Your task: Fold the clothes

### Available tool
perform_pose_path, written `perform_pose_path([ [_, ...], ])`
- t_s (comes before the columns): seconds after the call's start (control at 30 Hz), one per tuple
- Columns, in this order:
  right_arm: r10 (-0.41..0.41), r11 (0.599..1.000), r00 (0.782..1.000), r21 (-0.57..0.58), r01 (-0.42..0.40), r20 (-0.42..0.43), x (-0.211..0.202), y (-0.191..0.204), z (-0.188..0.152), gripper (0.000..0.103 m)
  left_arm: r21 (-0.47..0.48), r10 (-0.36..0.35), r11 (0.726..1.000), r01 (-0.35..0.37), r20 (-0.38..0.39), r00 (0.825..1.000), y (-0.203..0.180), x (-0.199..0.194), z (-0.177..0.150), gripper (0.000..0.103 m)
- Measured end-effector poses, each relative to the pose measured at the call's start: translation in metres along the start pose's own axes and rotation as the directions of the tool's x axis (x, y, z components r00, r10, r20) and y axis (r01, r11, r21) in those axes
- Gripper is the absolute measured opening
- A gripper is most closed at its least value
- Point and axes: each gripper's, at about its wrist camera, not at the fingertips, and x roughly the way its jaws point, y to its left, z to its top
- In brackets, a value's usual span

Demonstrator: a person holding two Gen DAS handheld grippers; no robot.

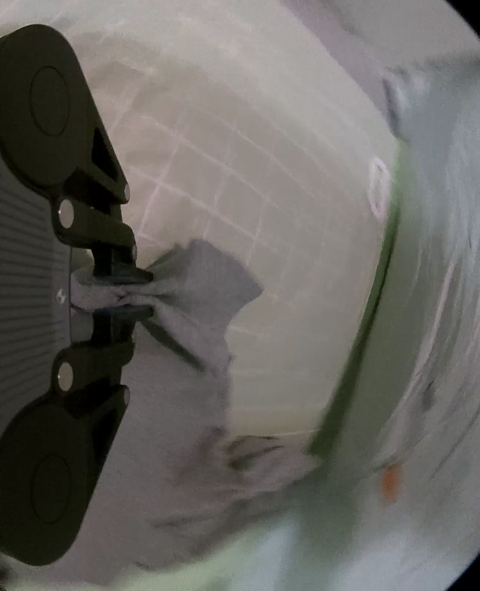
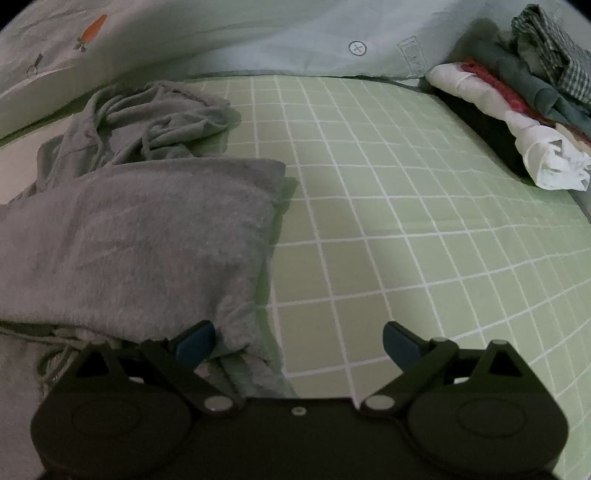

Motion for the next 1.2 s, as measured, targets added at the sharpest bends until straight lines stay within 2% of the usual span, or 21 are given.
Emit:
perform_pose_path([
  [0.03,0.002,1.0,1.0,0.001,-0.002,0.001,0.0,0.0,0.0,0.098,-0.062,-0.025,0.998,0.026,0.005,1.0,0.006,-0.004,0.004,0.013],
  [0.1,0.003,1.0,1.0,-0.001,-0.003,0.008,-0.002,-0.002,0.0,0.098,-0.103,-0.066,0.992,0.071,0.049,0.997,0.007,-0.021,0.007,0.013],
  [0.23,0.01,1.0,1.0,0.012,-0.01,0.022,-0.005,-0.008,0.0,0.098,-0.084,-0.183,0.978,0.192,0.112,0.977,-0.011,-0.055,0.008,0.013],
  [0.3,0.012,1.0,0.999,0.026,-0.013,0.03,-0.006,-0.011,0.001,0.098,-0.048,-0.252,0.965,0.259,0.114,0.961,-0.028,-0.068,0.004,0.013],
  [0.4,0.01,0.999,0.999,0.041,-0.011,0.047,-0.008,-0.017,0.001,0.098,0.083,-0.312,0.948,0.307,0.055,0.948,-0.066,-0.071,-0.011,0.02],
  [0.43,0.004,0.999,0.999,0.041,-0.006,0.054,-0.009,-0.019,0.002,0.098,0.141,-0.303,0.944,0.297,0.023,0.953,-0.079,-0.068,-0.019,0.03],
  [0.47,-0.007,0.999,0.998,0.035,0.005,0.063,-0.01,-0.019,0.003,0.098,0.198,-0.29,0.937,0.286,-0.008,0.957,-0.091,-0.065,-0.026,0.047],
  [0.5,-0.017,0.999,0.997,0.03,0.015,0.073,-0.012,-0.02,0.004,0.098,0.241,-0.249,0.938,0.248,-0.024,0.968,-0.102,-0.061,-0.035,0.057],
  [0.53,-0.021,0.999,0.996,0.03,0.019,0.084,-0.013,-0.02,0.005,0.098,0.255,-0.217,0.943,0.215,-0.024,0.976,-0.106,-0.06,-0.042,0.073],
  [0.57,-0.021,0.999,0.995,0.03,0.018,0.098,-0.015,-0.021,0.007,0.098,0.269,-0.184,0.946,0.183,-0.022,0.983,-0.11,-0.059,-0.048,0.079],
  [0.67,-0.009,1.0,0.99,0.021,0.006,0.141,-0.021,-0.019,0.012,0.099,0.26,-0.123,0.957,0.124,-0.02,0.992,-0.111,-0.059,-0.058,0.088],
  [0.77,0.008,1.0,0.981,-0.013,-0.006,0.193,-0.027,-0.008,0.017,0.1,0.213,-0.061,0.975,0.063,-0.015,0.998,-0.098,-0.06,-0.057,0.089],
  [0.87,0.07,0.997,0.966,-0.055,-0.058,0.248,-0.035,0.011,0.024,0.1,0.185,-0.006,0.983,0.008,-0.008,1.0,-0.085,-0.058,-0.055,0.089],
  [0.97,0.167,0.983,0.96,-0.114,-0.145,0.226,-0.032,0.039,0.031,0.095,0.169,0.027,0.985,-0.026,-0.001,1.0,-0.076,-0.057,-0.055,0.089],
  [1.03,0.234,0.967,0.952,-0.153,-0.206,0.199,-0.029,0.059,0.035,0.081,0.16,0.04,0.986,-0.04,0.001,0.999,-0.073,-0.057,-0.056,0.089],
  [1.2,0.391,0.903,0.913,-0.241,-0.355,0.12,-0.02,0.108,0.045,0.059,0.157,0.045,0.987,-0.045,0.002,0.999,-0.068,-0.06,-0.058,0.089],
])
